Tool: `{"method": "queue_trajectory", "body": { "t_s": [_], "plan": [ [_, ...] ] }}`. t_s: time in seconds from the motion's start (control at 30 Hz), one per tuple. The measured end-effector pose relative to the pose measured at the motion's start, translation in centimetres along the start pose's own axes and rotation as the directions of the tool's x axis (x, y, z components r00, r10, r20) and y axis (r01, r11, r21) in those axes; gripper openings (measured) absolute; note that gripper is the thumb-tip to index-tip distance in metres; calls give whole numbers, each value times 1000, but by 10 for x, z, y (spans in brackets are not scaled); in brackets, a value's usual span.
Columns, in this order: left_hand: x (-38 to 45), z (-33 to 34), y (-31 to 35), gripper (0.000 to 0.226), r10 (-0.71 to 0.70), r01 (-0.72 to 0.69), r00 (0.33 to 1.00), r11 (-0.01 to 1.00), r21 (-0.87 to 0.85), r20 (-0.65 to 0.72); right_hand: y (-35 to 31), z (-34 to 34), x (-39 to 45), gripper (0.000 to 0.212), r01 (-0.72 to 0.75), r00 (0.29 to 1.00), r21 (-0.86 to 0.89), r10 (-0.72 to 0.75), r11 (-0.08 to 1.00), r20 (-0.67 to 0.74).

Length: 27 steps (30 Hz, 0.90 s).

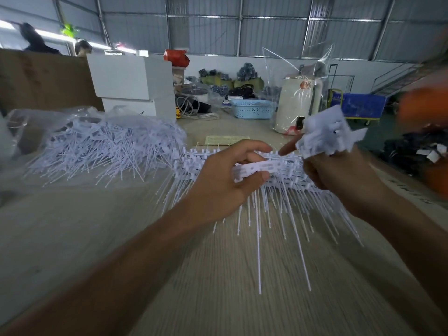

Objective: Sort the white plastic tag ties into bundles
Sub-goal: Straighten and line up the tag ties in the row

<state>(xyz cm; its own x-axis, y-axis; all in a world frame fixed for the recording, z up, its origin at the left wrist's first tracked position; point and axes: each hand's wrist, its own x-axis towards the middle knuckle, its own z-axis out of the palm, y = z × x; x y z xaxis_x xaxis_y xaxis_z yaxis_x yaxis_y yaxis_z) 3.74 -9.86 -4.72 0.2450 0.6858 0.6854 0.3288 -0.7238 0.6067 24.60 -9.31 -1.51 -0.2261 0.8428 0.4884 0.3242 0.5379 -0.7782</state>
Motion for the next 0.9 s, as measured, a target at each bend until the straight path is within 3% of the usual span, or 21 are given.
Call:
{"method": "queue_trajectory", "body": {
  "t_s": [0.07,0.2,0.27,0.4,0.53,0.77,0.9],
  "plan": [
    [0,2,1,36,-9,9,1000,1000,-28,4,3,4,-2,51,14,998,-78,-9,997,56],
    [-1,2,1,34,-18,17,1000,999,-31,-6,3,9,-2,34,-29,994,26,27,999,102],
    [-1,2,2,33,-22,21,1000,999,-24,-9,1,11,0,37,-31,992,11,30,999,122],
    [0,3,3,26,-17,18,1000,1000,8,-15,1,8,-1,40,-116,993,-95,118,989,17],
    [-1,3,2,19,23,-20,999,997,70,-38,-1,9,-5,24,-86,991,-21,88,996,99],
    [1,4,-2,20,105,-96,992,988,122,-73,-5,13,-5,26,53,987,15,-55,998,154],
    [1,0,-8,28,137,-126,990,962,244,-29,-2,6,-2,42,-80,979,111,57,991,196]
  ]
}}
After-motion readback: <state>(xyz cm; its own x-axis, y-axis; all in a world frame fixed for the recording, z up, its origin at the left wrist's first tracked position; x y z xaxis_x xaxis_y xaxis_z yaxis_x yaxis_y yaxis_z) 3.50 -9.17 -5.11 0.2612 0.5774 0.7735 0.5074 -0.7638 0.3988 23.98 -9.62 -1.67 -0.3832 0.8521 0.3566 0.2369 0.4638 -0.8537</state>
